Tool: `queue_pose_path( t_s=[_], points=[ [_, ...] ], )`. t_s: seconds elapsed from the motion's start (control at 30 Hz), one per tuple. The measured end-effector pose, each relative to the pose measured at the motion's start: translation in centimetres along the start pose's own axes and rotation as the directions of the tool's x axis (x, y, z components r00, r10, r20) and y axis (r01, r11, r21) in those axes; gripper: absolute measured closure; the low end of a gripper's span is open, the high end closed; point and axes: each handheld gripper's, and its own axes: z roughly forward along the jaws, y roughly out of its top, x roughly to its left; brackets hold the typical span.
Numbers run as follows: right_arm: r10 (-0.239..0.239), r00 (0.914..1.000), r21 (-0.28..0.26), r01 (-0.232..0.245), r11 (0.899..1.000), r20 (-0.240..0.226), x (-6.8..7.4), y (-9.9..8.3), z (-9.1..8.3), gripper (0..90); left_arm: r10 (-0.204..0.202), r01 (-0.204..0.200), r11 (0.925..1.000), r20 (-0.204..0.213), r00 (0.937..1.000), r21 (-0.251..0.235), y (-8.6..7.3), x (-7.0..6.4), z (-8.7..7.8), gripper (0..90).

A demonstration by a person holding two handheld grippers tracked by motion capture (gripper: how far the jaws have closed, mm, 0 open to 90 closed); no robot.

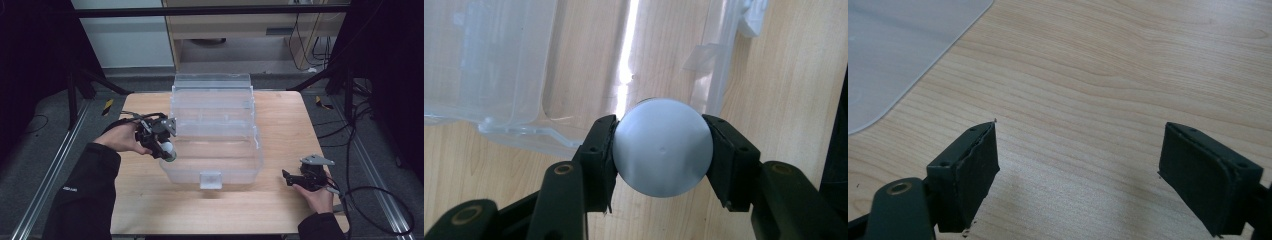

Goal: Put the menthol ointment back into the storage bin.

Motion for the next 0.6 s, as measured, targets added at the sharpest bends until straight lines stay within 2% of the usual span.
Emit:
queue_pose_path(
  t_s=[0.3, 0.6],
  points=[
    [-0.004, 1.0, 0.007, 0.004, 1.0, -0.003, 0.0, 0.0, 0.1, 16.1, -0.005, 0.005, 1.0, 0.021, 0.9998, 0.006, -0.4, 0.5, 1.9, 50.2],
    [-0.008, 1.0, 0.013, 0.008, 1.0, -0.005, 0.1, -0.1, 0.2, 16.1, -0.007, 0.007, 1.0, 0.034, 0.9994, 0.007, -0.7, 0.7, 3.0, 50.2]
  ],
)
